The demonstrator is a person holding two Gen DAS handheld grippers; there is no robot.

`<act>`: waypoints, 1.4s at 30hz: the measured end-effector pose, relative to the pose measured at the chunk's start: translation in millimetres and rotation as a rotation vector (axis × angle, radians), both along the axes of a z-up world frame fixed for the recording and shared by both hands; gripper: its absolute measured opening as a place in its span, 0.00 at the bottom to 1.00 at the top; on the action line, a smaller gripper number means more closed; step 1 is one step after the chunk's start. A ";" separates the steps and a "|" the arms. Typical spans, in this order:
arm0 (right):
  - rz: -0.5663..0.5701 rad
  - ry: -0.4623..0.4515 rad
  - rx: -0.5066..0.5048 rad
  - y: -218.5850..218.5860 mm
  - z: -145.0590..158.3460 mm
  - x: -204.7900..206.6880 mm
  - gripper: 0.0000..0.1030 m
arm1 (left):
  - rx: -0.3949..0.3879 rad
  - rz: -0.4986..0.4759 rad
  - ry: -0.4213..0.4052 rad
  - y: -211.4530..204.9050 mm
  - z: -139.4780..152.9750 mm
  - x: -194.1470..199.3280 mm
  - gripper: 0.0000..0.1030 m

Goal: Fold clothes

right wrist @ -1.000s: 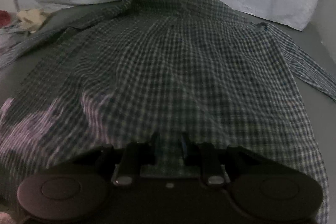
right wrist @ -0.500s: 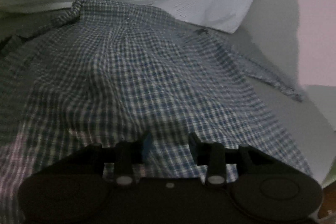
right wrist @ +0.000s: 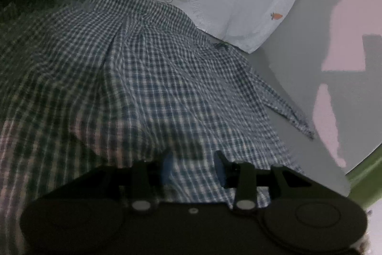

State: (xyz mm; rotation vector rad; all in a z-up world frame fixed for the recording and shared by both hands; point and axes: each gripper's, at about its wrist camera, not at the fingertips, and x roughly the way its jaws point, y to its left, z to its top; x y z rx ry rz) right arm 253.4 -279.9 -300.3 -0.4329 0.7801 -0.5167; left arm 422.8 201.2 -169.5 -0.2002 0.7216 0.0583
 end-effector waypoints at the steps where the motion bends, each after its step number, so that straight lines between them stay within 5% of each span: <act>1: 0.004 0.006 -0.017 1.5 -1.4 2.9 0.37 | 0.007 0.049 0.019 7.6 -2.4 10.7 0.10; 6: 0.030 0.035 -0.067 2.0 -4.4 15.4 0.36 | 0.157 0.121 0.092 25.6 -11.1 26.7 0.23; 8: 0.036 0.040 -0.075 0.9 -4.5 16.7 0.36 | 0.150 0.099 0.070 29.3 -7.5 9.2 0.50; 10: 0.034 0.033 -0.079 0.3 -5.5 16.6 0.36 | 0.144 0.089 0.050 31.9 -6.0 -11.7 0.66; 16: 0.032 0.020 -0.126 4.8 -13.4 19.7 0.36 | 0.372 -0.069 0.049 13.9 -19.9 -82.6 0.86; 20: 0.039 0.017 -0.159 8.0 -17.9 22.3 0.35 | 0.494 -0.220 0.092 -4.5 -41.1 -106.6 0.87; 24: 0.050 0.014 -0.175 9.4 -18.7 22.8 0.34 | 0.580 -0.152 0.096 -7.7 -64.6 -96.9 0.84; 25: 0.053 0.011 -0.177 10.7 -18.0 21.5 0.34 | 0.573 -0.117 0.098 -5.2 -67.4 -92.0 0.53; 26: 0.055 0.007 -0.178 11.0 -18.0 20.6 0.34 | 0.537 -0.083 0.107 -0.6 -66.1 -85.7 0.03; 27: 0.056 0.003 -0.178 11.3 -18.0 19.9 0.34 | 0.477 -0.052 0.099 5.0 -58.6 -82.7 0.09; 32: 0.058 -0.023 -0.173 13.4 -19.0 16.4 0.34 | 0.144 0.081 -0.002 34.2 4.5 -85.8 0.04; 34: 0.059 -0.032 -0.171 15.5 -19.2 14.2 0.34 | -0.062 0.165 -0.067 52.1 39.2 -101.8 0.03; 37: 0.061 -0.040 -0.168 15.4 -19.1 13.4 0.34 | -0.479 0.258 -0.150 81.7 81.0 -134.4 0.03; 40: 0.061 -0.049 -0.168 13.6 -20.1 14.2 0.34 | -0.641 0.334 -0.155 95.3 102.2 -159.8 0.03; 42: 0.063 -0.054 -0.167 13.4 -21.0 14.2 0.34 | -0.654 0.402 -0.090 102.2 98.2 -166.3 0.03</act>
